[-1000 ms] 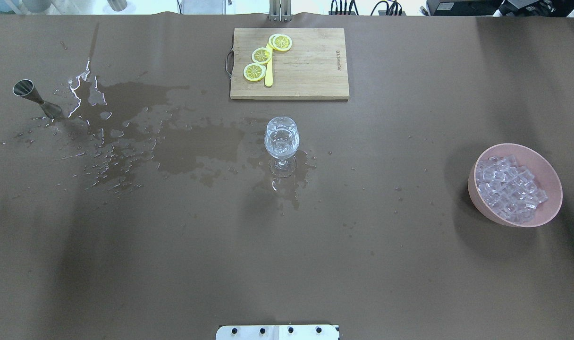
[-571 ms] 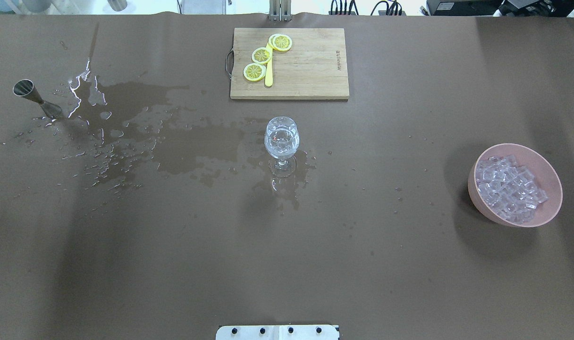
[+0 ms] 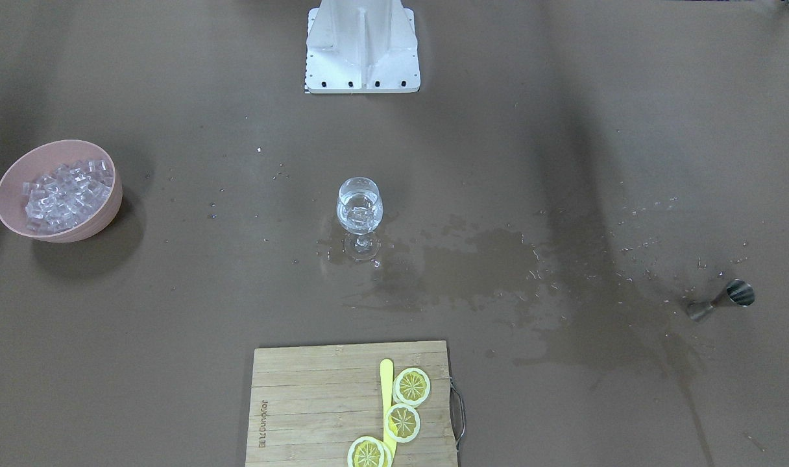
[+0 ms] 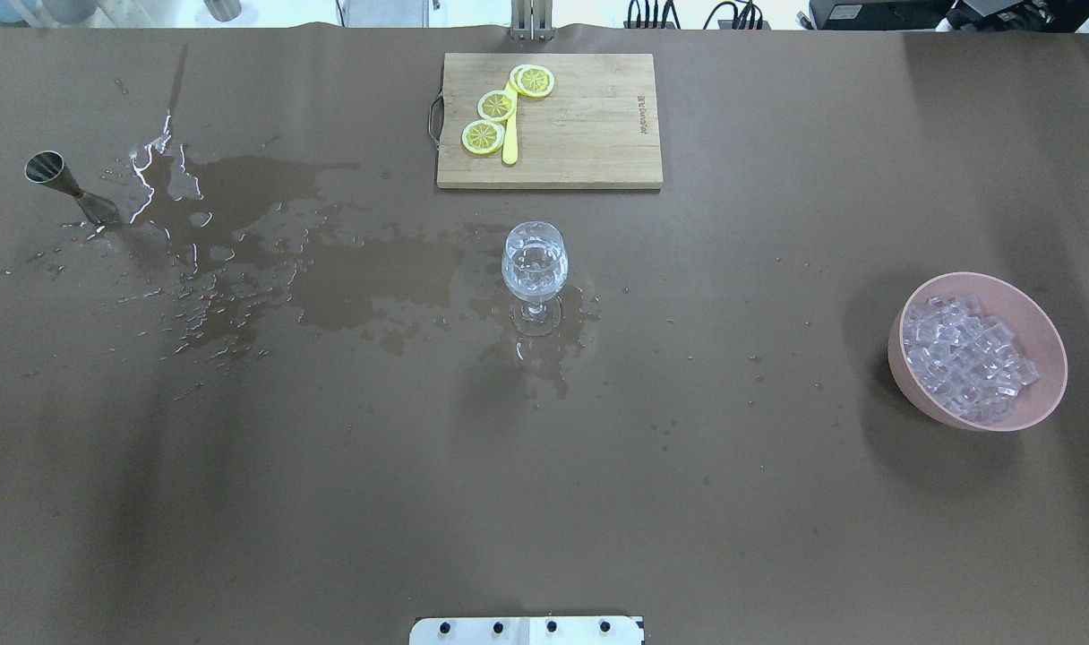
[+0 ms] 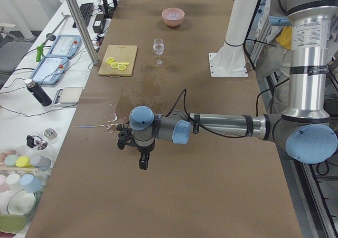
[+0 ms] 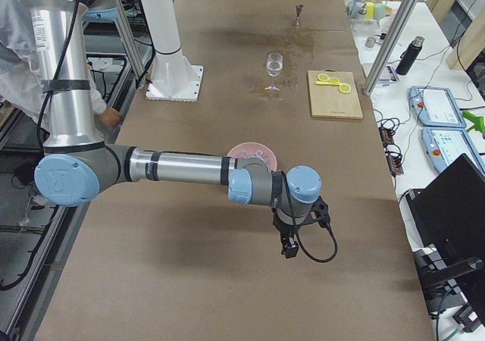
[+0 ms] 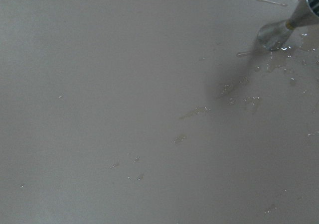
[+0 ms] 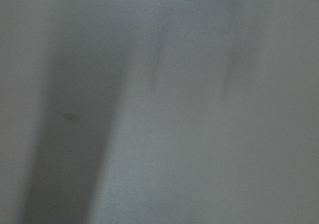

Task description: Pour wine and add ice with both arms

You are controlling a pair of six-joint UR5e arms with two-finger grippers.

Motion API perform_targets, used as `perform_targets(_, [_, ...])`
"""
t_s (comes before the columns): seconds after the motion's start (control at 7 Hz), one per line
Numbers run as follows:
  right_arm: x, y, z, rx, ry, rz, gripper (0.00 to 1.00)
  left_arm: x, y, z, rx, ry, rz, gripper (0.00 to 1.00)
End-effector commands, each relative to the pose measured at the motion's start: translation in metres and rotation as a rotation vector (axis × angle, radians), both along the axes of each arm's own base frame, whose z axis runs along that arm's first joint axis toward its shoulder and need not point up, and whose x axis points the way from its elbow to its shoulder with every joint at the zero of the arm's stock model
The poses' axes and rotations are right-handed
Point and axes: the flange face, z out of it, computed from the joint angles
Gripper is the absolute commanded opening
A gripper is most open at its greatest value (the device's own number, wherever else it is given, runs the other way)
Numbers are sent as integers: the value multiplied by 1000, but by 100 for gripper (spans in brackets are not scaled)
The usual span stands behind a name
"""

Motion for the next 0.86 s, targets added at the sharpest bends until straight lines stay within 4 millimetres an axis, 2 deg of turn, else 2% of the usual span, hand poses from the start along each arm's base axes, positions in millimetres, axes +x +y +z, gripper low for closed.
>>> perform_targets(0.0, [-14, -3, -9, -19, 5, 16, 100, -7, -8, 16, -28, -35, 58, 98])
perform_targets(0.14, [-20, -1, -7, -25, -3, 7, 100, -16, -7, 13, -41, -29, 39, 98])
perform_targets(0.71, [-38, -1, -28, -52, -18, 49, 100, -11, 6, -5, -43, 111, 26, 98])
